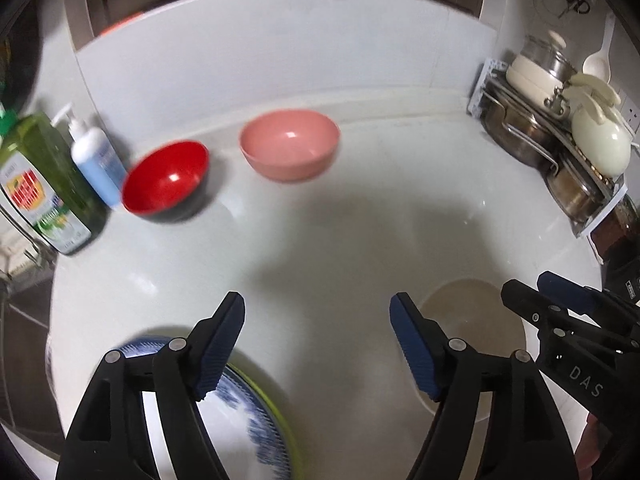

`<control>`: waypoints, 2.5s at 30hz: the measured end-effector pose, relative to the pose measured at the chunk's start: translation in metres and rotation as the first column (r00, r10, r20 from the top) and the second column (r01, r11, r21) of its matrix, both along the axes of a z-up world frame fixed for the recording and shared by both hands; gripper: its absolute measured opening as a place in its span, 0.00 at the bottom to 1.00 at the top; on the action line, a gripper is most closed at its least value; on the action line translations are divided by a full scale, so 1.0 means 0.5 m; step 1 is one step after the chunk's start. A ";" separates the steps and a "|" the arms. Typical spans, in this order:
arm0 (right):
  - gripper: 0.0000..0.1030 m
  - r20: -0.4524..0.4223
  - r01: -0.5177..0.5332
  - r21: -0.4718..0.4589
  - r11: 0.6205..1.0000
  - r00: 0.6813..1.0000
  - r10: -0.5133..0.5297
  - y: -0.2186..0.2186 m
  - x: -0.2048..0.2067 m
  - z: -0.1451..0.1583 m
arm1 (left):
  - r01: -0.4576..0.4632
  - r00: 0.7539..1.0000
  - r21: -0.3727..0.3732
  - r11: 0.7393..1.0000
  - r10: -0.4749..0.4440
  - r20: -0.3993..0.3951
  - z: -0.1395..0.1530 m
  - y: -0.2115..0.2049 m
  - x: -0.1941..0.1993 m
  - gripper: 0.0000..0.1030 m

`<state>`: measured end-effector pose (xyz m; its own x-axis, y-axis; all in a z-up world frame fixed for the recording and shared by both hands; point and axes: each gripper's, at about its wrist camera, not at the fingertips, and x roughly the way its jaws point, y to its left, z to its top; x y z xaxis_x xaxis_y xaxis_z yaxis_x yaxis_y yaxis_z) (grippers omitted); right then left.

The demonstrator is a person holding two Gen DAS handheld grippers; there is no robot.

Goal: Organize plates and bowls
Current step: 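Move both tools to the pink bowl beside the red bowl, then close both tools together on the pink bowl's rim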

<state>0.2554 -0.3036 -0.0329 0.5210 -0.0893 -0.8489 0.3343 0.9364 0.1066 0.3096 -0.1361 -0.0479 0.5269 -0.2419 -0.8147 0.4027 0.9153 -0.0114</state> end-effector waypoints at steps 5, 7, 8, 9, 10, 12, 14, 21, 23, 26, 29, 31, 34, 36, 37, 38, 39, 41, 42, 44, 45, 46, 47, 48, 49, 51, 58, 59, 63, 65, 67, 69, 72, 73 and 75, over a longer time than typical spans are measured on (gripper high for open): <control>0.48 0.029 -0.016 -0.010 1.000 0.999 0.016 0.031 0.029 0.028 | 0.006 0.998 0.009 1.000 -0.007 0.055 0.035 0.027 0.024 0.78; 0.48 0.042 -0.021 -0.014 1.000 0.999 0.022 0.040 0.040 0.039 | 0.013 0.997 0.018 1.000 -0.015 0.078 0.049 0.036 0.037 0.79; 0.48 0.047 -0.024 -0.015 1.000 0.999 0.024 0.046 0.050 0.046 | 0.018 0.996 0.018 1.000 -0.019 0.084 0.054 0.042 0.045 0.80; 0.48 0.053 -0.029 -0.015 0.999 0.998 0.030 0.050 0.057 0.051 | 0.024 0.996 0.017 1.000 -0.025 0.085 0.059 0.045 0.055 0.82; 0.48 0.058 -0.034 -0.016 0.999 0.998 0.035 0.054 0.065 0.054 | 0.029 0.996 0.015 0.999 -0.030 0.084 0.064 0.049 0.066 0.82; 0.51 0.059 -0.037 -0.027 0.999 0.998 0.038 0.062 0.087 0.062 | 0.036 0.996 0.015 0.999 -0.037 0.085 0.072 0.055 0.088 0.82; 0.61 0.068 -0.042 -0.039 0.998 0.997 0.045 0.072 0.109 0.070 | 0.039 0.994 0.028 0.999 -0.042 0.098 0.082 0.060 0.112 0.82; 0.61 0.076 -0.043 -0.025 0.999 0.996 0.045 0.081 0.185 0.089 | 0.060 0.990 0.050 0.997 -0.066 0.124 0.106 0.067 0.188 0.82; 0.61 0.081 -0.043 -0.033 0.999 0.996 0.046 0.081 0.211 0.094 | 0.060 0.987 0.065 0.996 -0.069 0.143 0.111 0.065 0.211 0.82; 0.61 0.081 -0.041 -0.039 0.998 0.996 0.044 0.080 0.251 0.097 | 0.069 0.985 0.068 0.995 -0.079 0.156 0.117 0.063 0.246 0.82; 0.61 0.080 -0.030 -0.043 0.999 0.996 0.034 0.077 0.284 0.094 | 0.080 0.981 0.066 0.995 -0.090 0.170 0.120 0.058 0.281 0.82; 0.61 0.084 -0.030 -0.034 0.999 0.996 0.033 0.073 0.306 0.091 | 0.093 0.979 0.067 0.993 -0.104 0.177 0.119 0.053 0.306 0.82; 0.61 0.094 -0.018 -0.007 1.000 0.995 0.018 0.064 0.342 0.084 | 0.114 0.977 0.069 0.991 -0.125 0.173 0.108 0.041 0.335 0.81; 0.61 0.097 -0.018 -0.003 1.000 0.995 0.018 0.062 0.361 0.077 | 0.122 0.977 0.087 0.989 -0.135 0.164 0.096 0.029 0.358 0.81; 0.61 0.089 -0.016 -0.006 1.000 0.996 0.017 0.062 0.372 0.073 | 0.128 0.978 0.090 0.988 -0.141 0.157 0.090 0.023 0.369 0.81; 0.61 0.081 -0.015 -0.003 1.000 0.997 0.015 0.062 0.385 0.066 | 0.130 0.978 0.093 0.987 -0.143 0.150 0.085 0.017 0.381 0.81; 0.61 0.079 -0.018 -0.001 1.000 0.997 0.018 0.061 0.394 0.062 | 0.131 0.980 0.095 0.987 -0.143 0.135 0.075 0.011 0.396 0.79; 0.61 0.060 -0.012 0.010 1.000 0.998 0.011 0.057 0.416 0.047 | 0.142 0.983 0.091 0.986 -0.151 0.107 0.061 0.000 0.412 0.78; 0.61 0.057 -0.012 0.018 1.000 0.998 0.011 0.056 0.426 0.042 | 0.148 0.984 0.091 0.985 -0.156 0.090 0.052 -0.005 0.421 0.77; 0.61 0.038 -0.002 0.042 0.999 0.999 0.000 0.050 0.442 0.026 | 0.154 0.985 0.093 0.984 -0.160 0.067 0.035 -0.011 0.437 0.74; 0.61 0.034 -0.001 0.051 0.999 0.999 -0.001 0.047 0.451 0.022 | 0.160 0.985 0.094 0.983 -0.166 0.055 0.026 -0.016 0.446 0.73; 0.61 0.028 0.002 0.058 0.998 1.000 -0.003 0.046 0.457 0.016 | 0.163 0.985 0.098 0.982 -0.168 0.047 0.018 -0.020 0.455 0.72; 0.61 0.017 0.010 0.066 0.998 1.000 -0.011 0.043 0.465 0.009 | 0.164 0.985 0.096 0.982 -0.169 0.038 0.011 -0.024 0.461 0.69; 0.60 0.012 0.011 0.073 0.997 1.000 -0.012 0.041 0.468 0.004 | 0.168 0.985 0.090 0.982 -0.171 0.019 0.001 -0.028 0.470 0.67; 0.60 0.003 0.014 0.081 0.997 1.000 -0.015 0.039 0.475 -0.004 | 0.171 0.985 0.086 0.981 -0.172 0.004 -0.007 -0.030 0.475 0.66; 0.60 -0.011 0.022 0.094 0.995 1.000 -0.021 0.034 0.482 -0.017 | 0.180 0.984 0.081 0.980 -0.178 -0.027 -0.023 -0.039 0.487 0.61; 0.44 -0.086 0.040 0.156 0.987 0.996 -0.027 0.021 0.513 -0.064 | 0.161 0.982 0.077 0.984 -0.152 -0.108 -0.077 -0.063 0.522 0.45; 0.40 -0.097 0.044 0.159 0.986 0.995 -0.029 0.018 0.515 -0.070 | 0.160 0.982 0.080 0.984 -0.150 -0.118 -0.083 -0.067 0.525 0.42; 0.30 -0.124 0.048 0.176 0.983 0.992 -0.026 0.013 0.522 -0.091 | 0.146 0.979 0.071 0.987 -0.134 -0.156 -0.101 -0.079 0.536 0.32; 0.26 -0.138 0.053 0.180 0.982 0.990 -0.028 0.012 0.523 -0.098 | 0.140 0.978 0.072 0.988 -0.127 -0.164 -0.107 -0.083 0.540 0.25; 0.22 -0.149 0.053 0.189 0.981 0.989 -0.025 0.012 0.526 -0.104 | 0.132 0.976 0.064 0.989 -0.119 -0.180 -0.115 -0.087 0.545 0.20; 0.17 -0.162 0.053 0.189 0.980 0.986 -0.022 0.011 0.527 -0.111 | 0.126 0.973 0.051 0.991 -0.113 -0.199 -0.122 -0.090 0.548 0.13; 0.15 -0.173 0.055 0.179 0.982 0.985 -0.024 0.012 0.526 -0.116 | 0.127 0.971 0.045 0.991 -0.115 -0.208 -0.128 -0.091 0.553 0.06; 0.13 -0.174 0.054 0.178 0.982 0.984 -0.023 0.014 0.527 -0.116 | 0.125 0.971 0.043 0.991 -0.113 -0.209 -0.128 -0.090 0.553 0.06; 0.12 -0.176 0.059 0.179 0.982 0.984 -0.027 0.013 0.526 -0.116 | 0.120 0.972 0.039 0.992 -0.109 -0.210 -0.129 -0.090 0.555 0.06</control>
<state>0.5185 -0.2969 -0.0908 0.3648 0.0567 -0.9293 0.4023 0.8905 0.2123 0.5869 -0.1813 -0.1126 0.3163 -0.2459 -0.9162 0.4986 0.8647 -0.0599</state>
